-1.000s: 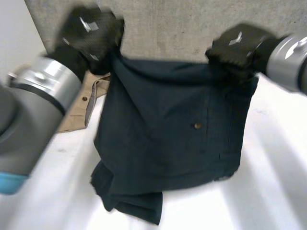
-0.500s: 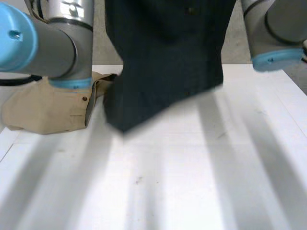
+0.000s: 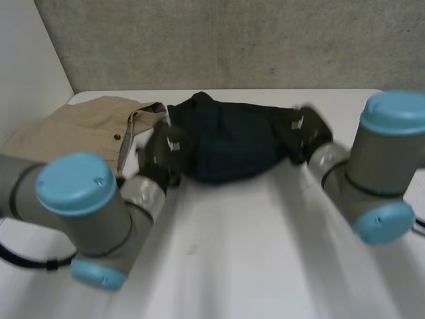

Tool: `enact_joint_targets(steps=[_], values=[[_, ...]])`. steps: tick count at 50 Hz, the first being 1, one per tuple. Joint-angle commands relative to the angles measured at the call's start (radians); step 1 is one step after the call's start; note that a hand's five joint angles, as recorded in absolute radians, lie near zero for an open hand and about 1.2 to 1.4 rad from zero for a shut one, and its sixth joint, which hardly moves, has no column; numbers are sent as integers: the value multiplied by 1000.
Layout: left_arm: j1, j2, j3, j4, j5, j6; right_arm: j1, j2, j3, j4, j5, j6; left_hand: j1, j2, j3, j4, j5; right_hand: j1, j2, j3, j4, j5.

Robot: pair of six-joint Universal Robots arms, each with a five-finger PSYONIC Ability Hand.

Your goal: Fold the laundry.

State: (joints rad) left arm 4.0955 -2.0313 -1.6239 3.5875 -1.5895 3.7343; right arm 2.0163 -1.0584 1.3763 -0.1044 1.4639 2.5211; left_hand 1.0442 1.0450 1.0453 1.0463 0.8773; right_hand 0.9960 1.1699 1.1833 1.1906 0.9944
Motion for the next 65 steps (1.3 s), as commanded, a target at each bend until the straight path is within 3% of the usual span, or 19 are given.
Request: enact_joint_targets(steps=[1,9,14,24,32,36,42,44,49,55,65], values=[[-41,-3,-65,-88,-30,6,-1,-2,168,34,-82,-38,-58,-59,-59,-60,-66,400,226,213,206,227],[-3,75,-117,-79,-113,-8,-27,-55,257,52,-94,-50,-622,-623,-623,-624,-630,400,226,213,206,227],[31,92,-145,-78,-102,-28,-77,-77,296,51,-97,-45,-628,-629,-629,-630,-636,400,226,213,206,227],[101,92,-168,-92,-35,-183,-149,-80,297,45,-96,-33,-593,-594,-594,-595,-601,400,226,213,206,227],[123,85,-160,-144,17,-271,-149,-72,297,43,-96,-28,-499,-500,-500,-501,-507,400,226,213,206,227],[131,79,-154,-187,33,-281,-148,-72,299,43,-94,-21,-347,-347,-348,-349,-354,400,226,213,206,227],[137,60,-148,-256,75,-303,-149,-74,294,46,-93,-21,70,69,69,68,62,400,226,213,206,227],[134,54,-142,-297,95,-317,-151,-78,287,58,-83,-30,331,330,330,329,323,400,226,213,206,227],[131,71,-133,-398,97,-309,-152,-95,273,118,-85,-56,352,351,351,350,344,400,226,213,206,227],[135,264,-116,-599,98,-269,-157,-235,222,403,-96,-197,352,351,351,350,344,400,226,213,206,227],[123,519,-109,-693,97,-116,-162,-432,170,615,-79,-324,352,351,351,350,344,400,226,213,206,227]])
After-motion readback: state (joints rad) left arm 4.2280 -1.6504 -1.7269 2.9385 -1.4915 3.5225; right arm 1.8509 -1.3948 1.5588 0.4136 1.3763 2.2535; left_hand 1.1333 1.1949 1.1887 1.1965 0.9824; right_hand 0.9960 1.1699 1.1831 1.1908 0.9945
